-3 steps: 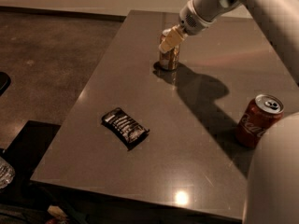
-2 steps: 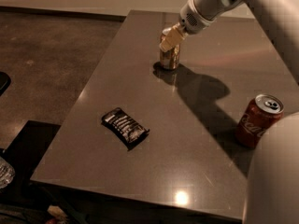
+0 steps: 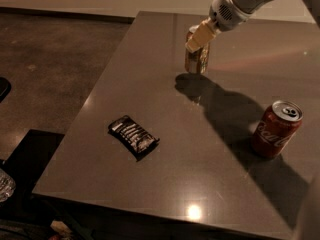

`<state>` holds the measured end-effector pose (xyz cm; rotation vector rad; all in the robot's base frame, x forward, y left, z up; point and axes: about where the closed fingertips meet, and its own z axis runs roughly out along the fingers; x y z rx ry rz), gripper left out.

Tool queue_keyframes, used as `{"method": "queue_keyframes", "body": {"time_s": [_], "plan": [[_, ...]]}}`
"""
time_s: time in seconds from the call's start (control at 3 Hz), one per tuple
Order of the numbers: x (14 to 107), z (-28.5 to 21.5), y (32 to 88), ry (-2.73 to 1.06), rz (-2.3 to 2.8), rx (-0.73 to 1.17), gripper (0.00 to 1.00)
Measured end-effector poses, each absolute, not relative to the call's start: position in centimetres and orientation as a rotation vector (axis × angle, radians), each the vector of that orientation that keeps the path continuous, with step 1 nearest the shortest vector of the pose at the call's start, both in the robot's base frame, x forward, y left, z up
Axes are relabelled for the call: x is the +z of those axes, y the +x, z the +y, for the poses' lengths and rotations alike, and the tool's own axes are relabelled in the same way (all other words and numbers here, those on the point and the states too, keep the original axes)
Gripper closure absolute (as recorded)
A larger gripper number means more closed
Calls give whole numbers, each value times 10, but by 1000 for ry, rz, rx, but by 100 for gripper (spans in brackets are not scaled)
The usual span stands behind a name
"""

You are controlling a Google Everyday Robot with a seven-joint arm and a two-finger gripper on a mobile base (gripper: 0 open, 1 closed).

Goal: Move orange can near coke can

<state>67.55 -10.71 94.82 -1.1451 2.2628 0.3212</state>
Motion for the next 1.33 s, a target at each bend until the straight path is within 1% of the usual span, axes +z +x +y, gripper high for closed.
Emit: {"method": "queue_keyframes", "body": {"time_s": [0.67,1.33], "plan": [[961,-156,613,-998,2313,275,100],[944,-180,571,-909,2370,252,100]]}}
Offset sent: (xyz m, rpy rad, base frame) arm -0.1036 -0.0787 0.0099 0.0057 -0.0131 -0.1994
